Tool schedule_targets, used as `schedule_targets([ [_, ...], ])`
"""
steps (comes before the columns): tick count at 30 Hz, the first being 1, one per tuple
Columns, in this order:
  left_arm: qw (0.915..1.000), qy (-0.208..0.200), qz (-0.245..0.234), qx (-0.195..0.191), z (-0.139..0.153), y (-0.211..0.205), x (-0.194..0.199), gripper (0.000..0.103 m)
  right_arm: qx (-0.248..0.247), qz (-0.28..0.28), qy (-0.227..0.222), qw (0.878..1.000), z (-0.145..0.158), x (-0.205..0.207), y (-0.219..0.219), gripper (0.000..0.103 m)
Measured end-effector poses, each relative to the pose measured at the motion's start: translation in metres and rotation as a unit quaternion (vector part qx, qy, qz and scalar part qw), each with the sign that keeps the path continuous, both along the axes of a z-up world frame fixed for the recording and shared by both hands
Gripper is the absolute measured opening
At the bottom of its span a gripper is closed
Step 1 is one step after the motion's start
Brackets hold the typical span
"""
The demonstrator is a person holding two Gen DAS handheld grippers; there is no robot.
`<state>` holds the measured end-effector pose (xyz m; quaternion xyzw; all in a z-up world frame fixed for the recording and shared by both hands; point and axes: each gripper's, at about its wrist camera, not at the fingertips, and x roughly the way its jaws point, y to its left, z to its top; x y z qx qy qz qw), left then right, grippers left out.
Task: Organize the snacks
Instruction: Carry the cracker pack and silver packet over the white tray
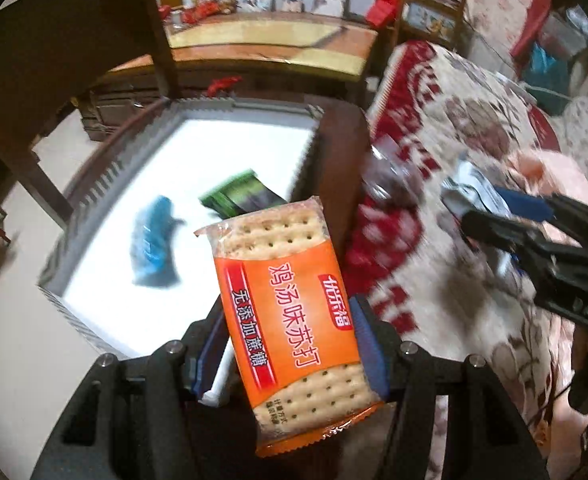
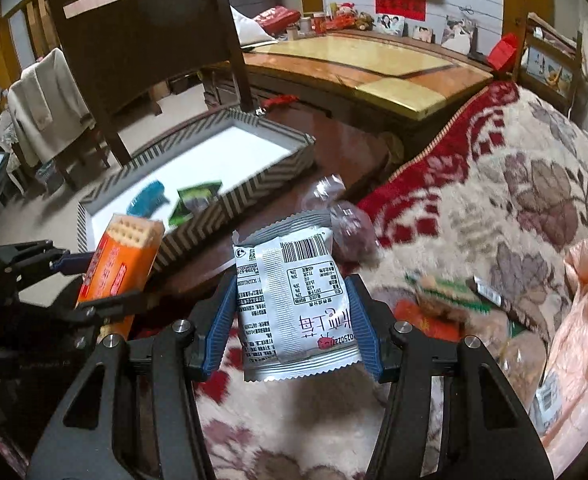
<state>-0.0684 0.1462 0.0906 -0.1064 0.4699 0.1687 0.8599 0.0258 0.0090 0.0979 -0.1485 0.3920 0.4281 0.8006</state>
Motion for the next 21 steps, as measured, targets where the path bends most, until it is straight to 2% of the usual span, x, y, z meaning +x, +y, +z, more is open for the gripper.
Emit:
schedule_targets([
  [10, 0.9986, -0.02, 0.047, 0.017, 0.011, 0.051, 0.001, 0.061, 0.003, 0.028, -0.001, 1.0, 0.014, -0.004, 0.045, 0.054],
  [21, 0.9963, -0.006, 0.086, 0.0, -0.007, 0.102, 0.005, 0.061, -0.005, 0.065, -0.002, 0.998, 0.016, -0.004, 0.11, 0.054],
])
